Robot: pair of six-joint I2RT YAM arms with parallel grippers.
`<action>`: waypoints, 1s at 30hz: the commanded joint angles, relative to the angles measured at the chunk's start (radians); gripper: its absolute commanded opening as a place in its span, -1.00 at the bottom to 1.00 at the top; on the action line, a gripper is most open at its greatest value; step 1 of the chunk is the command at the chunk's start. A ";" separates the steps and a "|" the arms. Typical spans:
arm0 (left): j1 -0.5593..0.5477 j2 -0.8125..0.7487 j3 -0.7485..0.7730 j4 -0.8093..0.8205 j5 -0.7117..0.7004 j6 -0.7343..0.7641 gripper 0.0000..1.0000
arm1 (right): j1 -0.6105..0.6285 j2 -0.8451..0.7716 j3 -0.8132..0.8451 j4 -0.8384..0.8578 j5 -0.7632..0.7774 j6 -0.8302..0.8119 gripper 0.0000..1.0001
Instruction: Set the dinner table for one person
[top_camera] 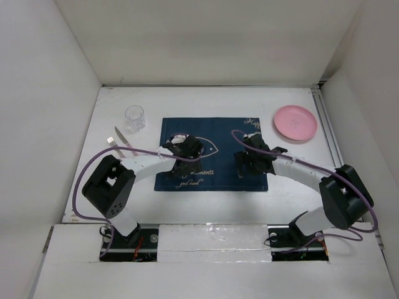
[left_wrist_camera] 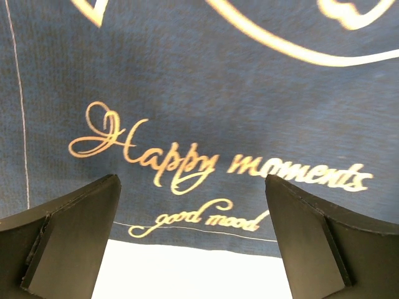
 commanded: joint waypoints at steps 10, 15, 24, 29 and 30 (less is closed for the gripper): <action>0.002 -0.113 0.168 -0.020 0.017 0.019 1.00 | -0.091 -0.123 0.121 0.057 -0.044 -0.062 0.99; 0.015 -0.168 0.217 0.007 0.006 0.055 1.00 | -0.296 -0.173 0.136 0.143 -0.116 -0.062 0.99; 0.218 -0.332 0.329 -0.122 0.037 0.203 1.00 | -0.663 -0.026 0.284 0.098 -0.162 -0.021 0.99; 0.218 -0.406 0.317 -0.193 -0.092 0.307 1.00 | -0.850 0.061 0.277 0.154 -0.202 0.022 0.99; 0.218 -0.432 0.282 -0.193 -0.107 0.316 1.00 | -0.864 0.079 0.288 0.154 -0.211 0.033 0.97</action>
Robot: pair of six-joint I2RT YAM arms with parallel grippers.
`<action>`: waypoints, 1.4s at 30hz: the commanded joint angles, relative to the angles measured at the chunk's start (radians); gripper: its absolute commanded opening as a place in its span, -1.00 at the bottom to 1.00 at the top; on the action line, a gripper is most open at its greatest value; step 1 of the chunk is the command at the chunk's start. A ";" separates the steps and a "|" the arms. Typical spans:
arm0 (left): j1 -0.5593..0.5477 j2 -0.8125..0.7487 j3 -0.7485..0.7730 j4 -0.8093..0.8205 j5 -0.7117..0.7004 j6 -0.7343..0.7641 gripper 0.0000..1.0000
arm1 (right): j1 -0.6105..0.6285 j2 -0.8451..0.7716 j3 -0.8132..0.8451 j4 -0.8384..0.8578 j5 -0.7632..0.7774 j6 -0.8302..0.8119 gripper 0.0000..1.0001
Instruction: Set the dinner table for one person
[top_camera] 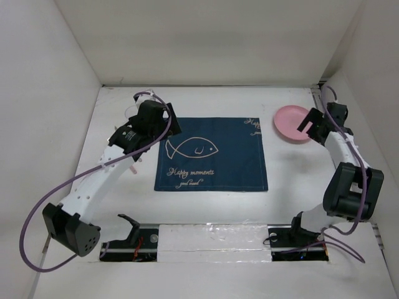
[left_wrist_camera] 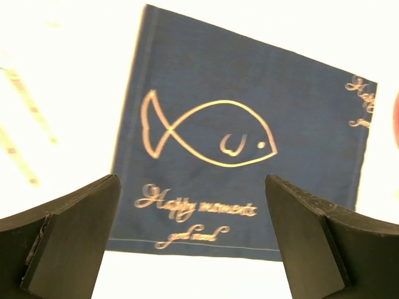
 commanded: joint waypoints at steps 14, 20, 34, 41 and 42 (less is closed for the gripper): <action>-0.004 -0.133 -0.163 0.032 -0.034 0.115 1.00 | -0.087 0.366 0.155 0.118 -0.006 0.058 0.76; -0.004 -0.133 -0.163 0.032 -0.034 0.124 1.00 | -0.087 0.410 0.223 0.053 -0.006 0.030 0.02; -0.004 -0.133 -0.172 0.032 -0.062 0.124 1.00 | -0.107 0.311 0.165 0.144 -0.141 0.095 -1.00; -0.004 -0.142 -0.172 0.023 -0.115 0.095 1.00 | -0.034 0.072 0.060 0.258 -0.090 0.225 -1.00; -0.004 -0.153 -0.172 0.023 -0.129 0.083 1.00 | -0.014 0.062 0.069 0.258 -0.080 0.211 -1.00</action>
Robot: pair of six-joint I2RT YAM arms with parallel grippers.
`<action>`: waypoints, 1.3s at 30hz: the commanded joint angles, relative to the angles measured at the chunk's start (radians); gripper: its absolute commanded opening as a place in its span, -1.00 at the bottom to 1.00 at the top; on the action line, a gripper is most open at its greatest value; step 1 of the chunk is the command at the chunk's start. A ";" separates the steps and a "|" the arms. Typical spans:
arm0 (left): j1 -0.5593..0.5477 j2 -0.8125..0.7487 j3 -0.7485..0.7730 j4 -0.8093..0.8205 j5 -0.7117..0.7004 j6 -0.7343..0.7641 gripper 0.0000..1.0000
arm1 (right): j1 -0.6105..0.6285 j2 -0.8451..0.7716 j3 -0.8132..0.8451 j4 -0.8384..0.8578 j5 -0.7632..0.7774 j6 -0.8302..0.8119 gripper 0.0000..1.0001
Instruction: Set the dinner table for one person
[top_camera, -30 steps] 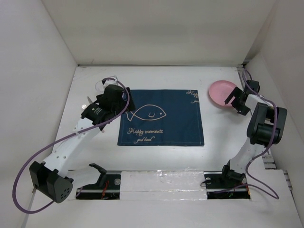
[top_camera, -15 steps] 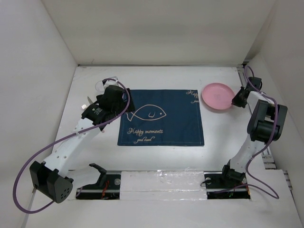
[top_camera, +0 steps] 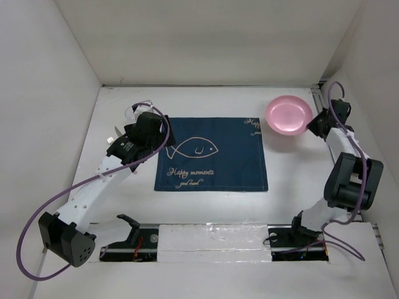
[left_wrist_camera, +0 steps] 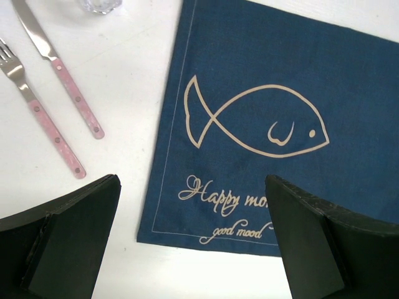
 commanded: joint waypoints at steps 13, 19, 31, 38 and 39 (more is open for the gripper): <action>0.000 -0.064 -0.004 -0.019 -0.144 -0.085 1.00 | 0.527 0.018 0.045 0.124 -0.204 -0.087 -1.00; 0.000 -0.064 -0.004 -0.019 -0.153 -0.085 1.00 | 0.687 0.075 0.014 0.153 -0.166 -0.076 -1.00; 0.000 -0.064 -0.004 -0.019 -0.144 -0.076 1.00 | 0.762 0.147 -0.016 0.162 -0.095 -0.067 -1.00; 0.000 -0.064 -0.004 -0.019 -0.144 -0.067 1.00 | 0.753 0.176 0.014 0.162 -0.095 -0.076 -1.00; 0.000 -0.064 -0.004 -0.019 -0.144 -0.067 1.00 | 0.753 0.176 0.014 0.162 -0.086 -0.076 -1.00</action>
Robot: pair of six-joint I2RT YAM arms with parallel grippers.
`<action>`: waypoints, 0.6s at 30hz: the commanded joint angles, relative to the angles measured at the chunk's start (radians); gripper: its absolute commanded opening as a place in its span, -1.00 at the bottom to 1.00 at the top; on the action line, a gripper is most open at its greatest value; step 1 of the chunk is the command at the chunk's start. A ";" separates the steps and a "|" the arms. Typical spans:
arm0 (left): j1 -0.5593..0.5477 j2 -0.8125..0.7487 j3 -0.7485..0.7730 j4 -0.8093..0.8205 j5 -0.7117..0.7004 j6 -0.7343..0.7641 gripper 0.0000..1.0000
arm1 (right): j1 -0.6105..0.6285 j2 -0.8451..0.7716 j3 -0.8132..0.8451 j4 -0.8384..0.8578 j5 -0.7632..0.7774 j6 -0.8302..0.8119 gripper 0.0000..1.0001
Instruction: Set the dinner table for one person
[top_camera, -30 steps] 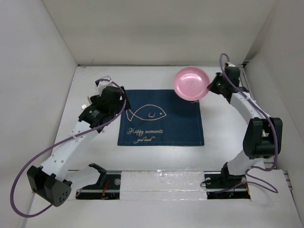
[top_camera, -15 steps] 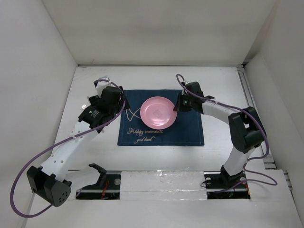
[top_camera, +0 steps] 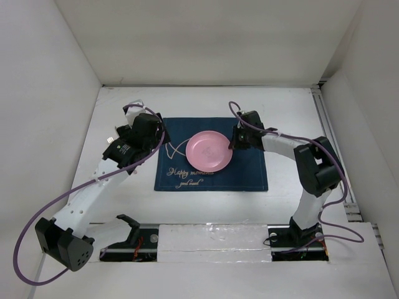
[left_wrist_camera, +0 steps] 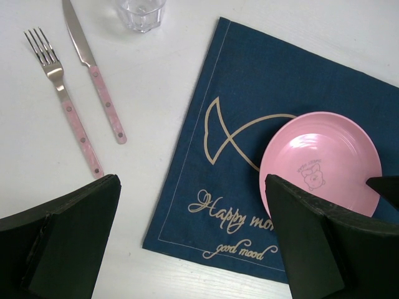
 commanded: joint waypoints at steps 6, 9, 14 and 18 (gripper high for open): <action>0.000 -0.013 0.000 -0.002 -0.006 0.004 1.00 | -0.005 0.000 0.036 0.037 0.029 -0.002 -0.86; 0.000 -0.004 0.000 -0.002 -0.006 -0.009 1.00 | -0.016 -0.011 0.045 0.025 0.043 -0.002 -0.33; 0.026 0.076 0.055 -0.047 0.047 -0.094 1.00 | -0.016 -0.095 0.059 -0.024 0.104 -0.011 0.22; 0.299 0.159 0.055 0.042 0.332 -0.141 1.00 | 0.024 -0.169 0.093 -0.073 0.182 -0.051 0.44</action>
